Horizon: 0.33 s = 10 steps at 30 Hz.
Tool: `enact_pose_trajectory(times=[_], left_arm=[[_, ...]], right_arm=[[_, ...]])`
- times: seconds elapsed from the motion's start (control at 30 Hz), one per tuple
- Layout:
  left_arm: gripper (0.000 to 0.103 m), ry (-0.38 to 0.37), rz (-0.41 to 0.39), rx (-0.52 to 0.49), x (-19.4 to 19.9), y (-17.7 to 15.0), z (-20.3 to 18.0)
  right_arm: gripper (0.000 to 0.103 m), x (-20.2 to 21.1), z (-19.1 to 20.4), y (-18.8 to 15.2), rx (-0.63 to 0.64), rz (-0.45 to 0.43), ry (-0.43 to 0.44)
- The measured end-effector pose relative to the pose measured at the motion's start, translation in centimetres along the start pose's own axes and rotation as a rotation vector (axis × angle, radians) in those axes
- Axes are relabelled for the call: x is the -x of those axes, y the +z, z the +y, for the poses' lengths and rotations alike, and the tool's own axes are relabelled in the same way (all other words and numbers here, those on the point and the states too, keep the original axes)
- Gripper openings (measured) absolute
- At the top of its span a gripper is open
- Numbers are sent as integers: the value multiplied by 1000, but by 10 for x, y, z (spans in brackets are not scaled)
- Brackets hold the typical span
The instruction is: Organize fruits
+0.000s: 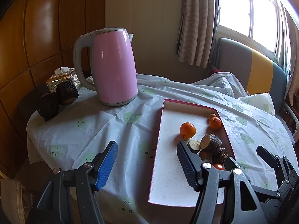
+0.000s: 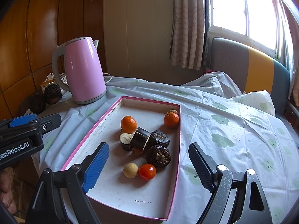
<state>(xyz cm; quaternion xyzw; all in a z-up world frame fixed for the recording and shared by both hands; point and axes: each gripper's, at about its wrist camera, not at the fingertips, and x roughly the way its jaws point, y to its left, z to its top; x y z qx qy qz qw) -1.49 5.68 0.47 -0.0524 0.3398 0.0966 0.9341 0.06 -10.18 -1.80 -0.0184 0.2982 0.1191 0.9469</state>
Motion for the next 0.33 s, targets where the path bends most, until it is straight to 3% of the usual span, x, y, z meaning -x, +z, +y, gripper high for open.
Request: enact_pose_trajectory(times=[0.17, 0.33], left_arm=[[54, -3, -21, -10, 1, 0, 0], [52, -11, -15, -19, -1, 1, -1]], right_arm=[[88, -1, 0, -1, 2, 1, -1], [88, -1, -6, -2, -9, 3, -2]])
